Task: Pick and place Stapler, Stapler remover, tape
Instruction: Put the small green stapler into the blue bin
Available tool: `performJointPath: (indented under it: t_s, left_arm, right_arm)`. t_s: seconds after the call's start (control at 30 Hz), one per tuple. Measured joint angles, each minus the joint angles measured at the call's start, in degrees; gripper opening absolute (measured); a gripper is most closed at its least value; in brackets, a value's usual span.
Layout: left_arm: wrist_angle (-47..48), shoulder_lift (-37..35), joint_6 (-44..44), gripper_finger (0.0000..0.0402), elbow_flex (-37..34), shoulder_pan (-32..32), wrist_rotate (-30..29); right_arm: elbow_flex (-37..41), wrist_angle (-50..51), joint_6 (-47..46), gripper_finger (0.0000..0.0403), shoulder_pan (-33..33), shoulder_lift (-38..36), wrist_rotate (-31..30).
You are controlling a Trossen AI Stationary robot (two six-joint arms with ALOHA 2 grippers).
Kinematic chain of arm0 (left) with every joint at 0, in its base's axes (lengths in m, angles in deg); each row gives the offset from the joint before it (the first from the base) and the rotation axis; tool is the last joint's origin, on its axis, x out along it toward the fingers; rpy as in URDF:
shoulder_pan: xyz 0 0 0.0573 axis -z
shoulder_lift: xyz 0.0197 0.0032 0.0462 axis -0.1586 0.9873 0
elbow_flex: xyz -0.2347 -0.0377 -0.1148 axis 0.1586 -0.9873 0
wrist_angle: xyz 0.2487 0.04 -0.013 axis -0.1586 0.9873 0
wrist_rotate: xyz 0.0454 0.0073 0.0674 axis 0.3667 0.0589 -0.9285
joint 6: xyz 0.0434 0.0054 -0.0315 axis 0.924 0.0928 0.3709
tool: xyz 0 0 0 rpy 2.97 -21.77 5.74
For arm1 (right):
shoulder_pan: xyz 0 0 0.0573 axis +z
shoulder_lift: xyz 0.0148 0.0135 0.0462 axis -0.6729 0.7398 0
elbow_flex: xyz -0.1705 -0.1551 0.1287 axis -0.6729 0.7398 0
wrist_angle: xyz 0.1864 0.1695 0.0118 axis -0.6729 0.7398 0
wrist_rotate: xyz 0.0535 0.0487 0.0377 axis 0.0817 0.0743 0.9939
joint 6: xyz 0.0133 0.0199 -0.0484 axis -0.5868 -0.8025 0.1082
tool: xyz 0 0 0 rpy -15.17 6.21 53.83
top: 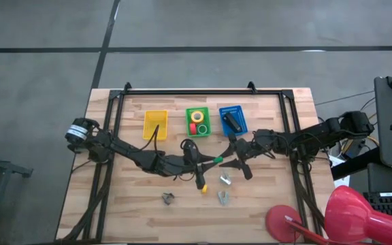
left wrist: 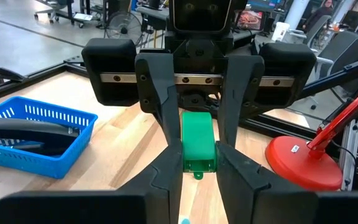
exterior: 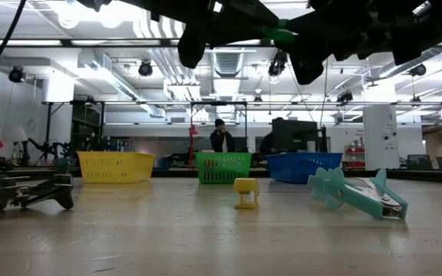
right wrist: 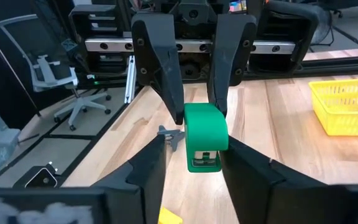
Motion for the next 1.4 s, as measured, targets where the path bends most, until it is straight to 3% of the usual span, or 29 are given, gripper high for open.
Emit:
performJointPath:
  t_s: [0.4, 0.9, 1.07, 1.4]
  left_arm:
    - [0.0, 0.0, 0.0, 0.0090, 0.0, 0.1, 0.1]
    - [0.0, 0.0, -2.4, 0.0105, 0.0, 0.0, -0.1]
    - [0.0, 0.0, -2.9, 0.0135, 0.0, 0.0, -1.7]
    - [0.0, 0.0, -0.8, 0.0234, -0.1, 0.0, -6.6]
  right_arm:
    - [0.0, 0.1, 0.5, 0.0067, 0.0, 0.0, -0.2]
    - [0.0, 0.1, 0.7, 0.0067, 0.0, 0.0, -0.2]
    - [0.0, 0.0, 0.7, 0.0066, -0.1, 0.0, -0.2]
    - [0.0, 1.5, -0.9, 0.0069, -1.3, 0.0, -0.4]
